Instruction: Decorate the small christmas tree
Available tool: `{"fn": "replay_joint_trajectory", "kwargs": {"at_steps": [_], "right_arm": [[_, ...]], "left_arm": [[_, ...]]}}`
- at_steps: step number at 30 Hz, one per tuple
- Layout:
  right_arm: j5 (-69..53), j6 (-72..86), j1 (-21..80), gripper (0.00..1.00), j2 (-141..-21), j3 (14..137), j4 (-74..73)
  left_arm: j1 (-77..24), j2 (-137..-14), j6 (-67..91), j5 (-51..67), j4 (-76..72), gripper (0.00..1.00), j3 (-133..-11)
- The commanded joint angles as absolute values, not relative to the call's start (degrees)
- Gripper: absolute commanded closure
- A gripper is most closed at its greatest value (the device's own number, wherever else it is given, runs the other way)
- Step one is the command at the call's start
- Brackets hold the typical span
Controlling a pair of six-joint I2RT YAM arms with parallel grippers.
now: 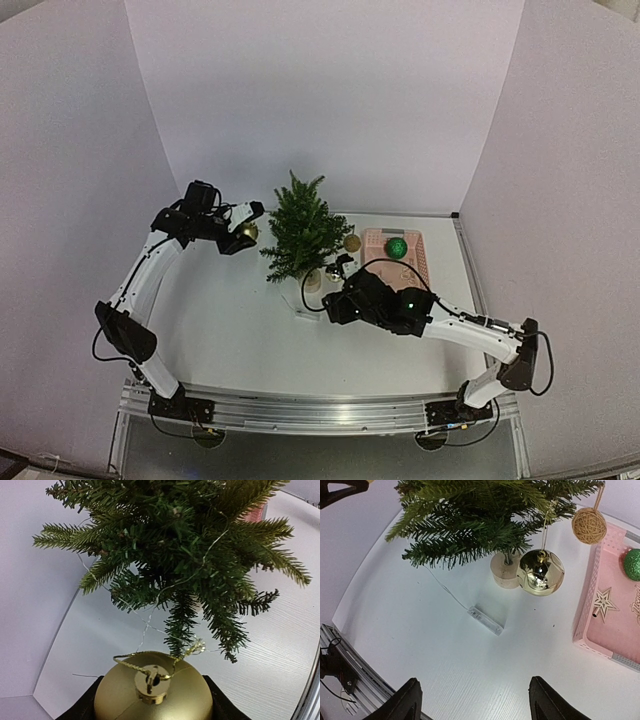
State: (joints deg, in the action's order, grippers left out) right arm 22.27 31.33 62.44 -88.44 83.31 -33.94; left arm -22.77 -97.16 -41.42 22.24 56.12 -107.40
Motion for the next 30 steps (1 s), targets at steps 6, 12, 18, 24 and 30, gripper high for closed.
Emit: {"fn": "replay_joint_trajectory", "kwargs": {"at_steps": [6,12,18,24,30], "right_arm": [[23.19,32.53,60.98,0.28,-86.72,82.21,-33.57],[23.08,32.87,60.81,0.28,-86.57,81.90,-33.57],[22.63,32.77,60.78,0.28,-86.99,82.60,-33.57],[21.96,31.95,60.74,0.28,-88.20,84.05,-33.57],[21.69,31.46,60.73,0.28,-87.97,84.46,-33.57]], "left_arm": [[-23.97,-100.63,-42.85,24.59,60.78,1.00,-113.92],[-24.99,-96.68,-41.86,26.40,59.86,1.00,-109.38],[-25.30,-94.34,-43.31,25.02,60.81,1.00,-107.83],[-30.43,-91.67,-43.65,24.00,59.42,1.00,-102.32],[-30.42,-93.90,-42.00,23.15,57.00,1.00,-104.05]]}}
